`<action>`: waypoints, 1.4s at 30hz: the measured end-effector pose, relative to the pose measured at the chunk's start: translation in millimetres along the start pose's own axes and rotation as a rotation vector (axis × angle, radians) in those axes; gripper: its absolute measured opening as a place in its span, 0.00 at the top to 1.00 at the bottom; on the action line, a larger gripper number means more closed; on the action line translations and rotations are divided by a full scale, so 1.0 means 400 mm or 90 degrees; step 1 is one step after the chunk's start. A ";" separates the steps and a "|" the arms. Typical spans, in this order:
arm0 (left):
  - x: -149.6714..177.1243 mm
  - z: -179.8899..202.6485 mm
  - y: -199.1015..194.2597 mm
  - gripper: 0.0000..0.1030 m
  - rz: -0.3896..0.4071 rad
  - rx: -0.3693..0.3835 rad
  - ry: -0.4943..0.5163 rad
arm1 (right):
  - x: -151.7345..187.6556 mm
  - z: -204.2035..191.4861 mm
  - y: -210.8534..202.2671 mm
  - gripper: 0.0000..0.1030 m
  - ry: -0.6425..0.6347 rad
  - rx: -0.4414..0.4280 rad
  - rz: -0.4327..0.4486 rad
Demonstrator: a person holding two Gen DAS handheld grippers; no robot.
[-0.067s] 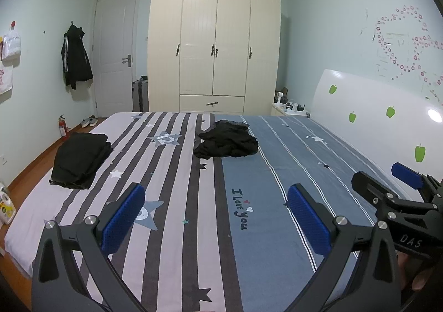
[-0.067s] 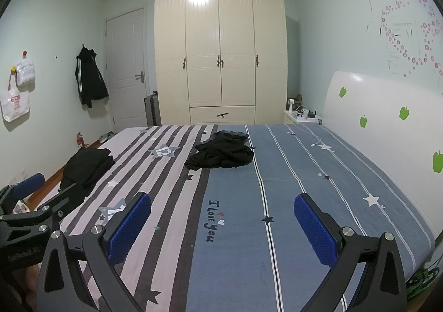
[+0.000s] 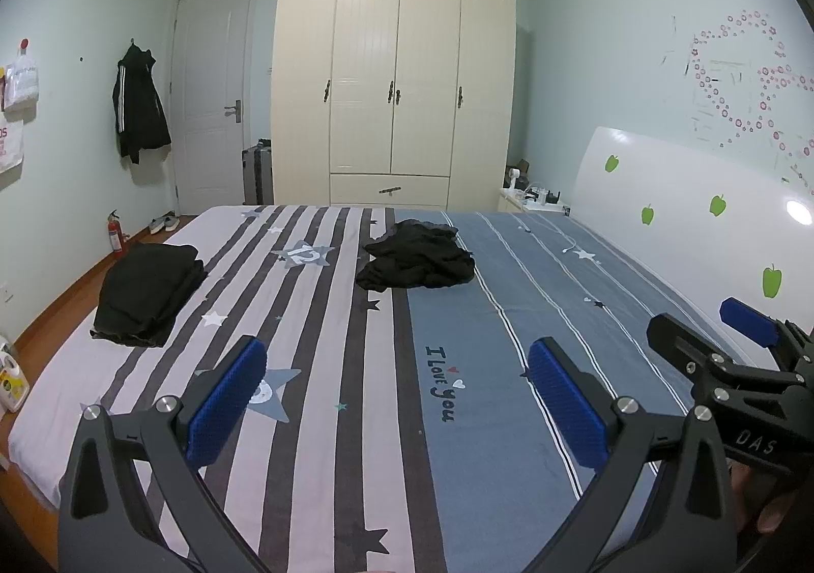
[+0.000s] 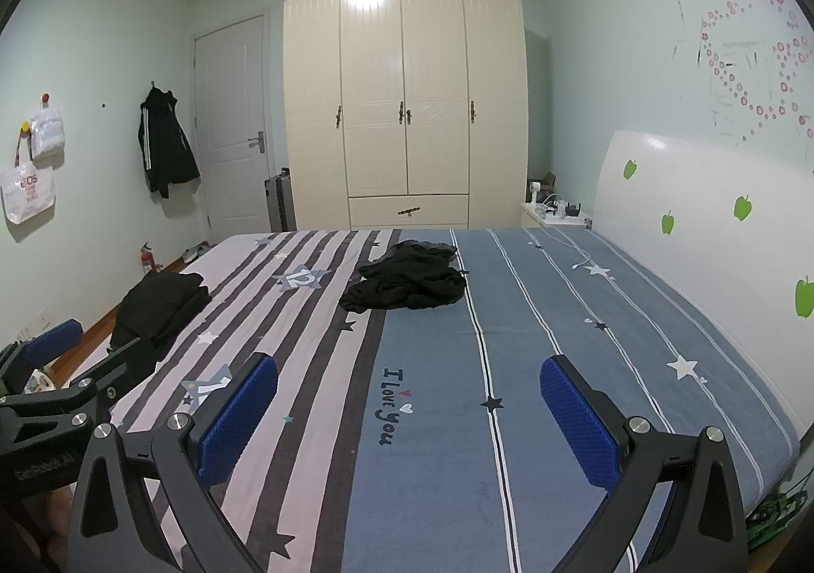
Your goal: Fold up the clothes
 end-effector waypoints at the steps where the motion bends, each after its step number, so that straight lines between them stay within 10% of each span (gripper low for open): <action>1: 0.000 0.000 0.000 0.01 0.000 0.000 0.000 | -0.002 0.000 0.000 0.01 0.000 -0.001 0.002; 42: -0.009 0.008 -0.006 0.01 0.007 0.002 0.008 | -0.018 0.000 -0.005 0.01 0.001 0.001 0.003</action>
Point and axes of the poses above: each gripper's, at about its wrist camera, not at the fingertips, and y roughly the way its jaws point, z to its right, x to its underside, the point moved 10 cm from there along y, roughly the way its jaws point, and after that the axes turned 1 degree about y, right-handed, at the moved point
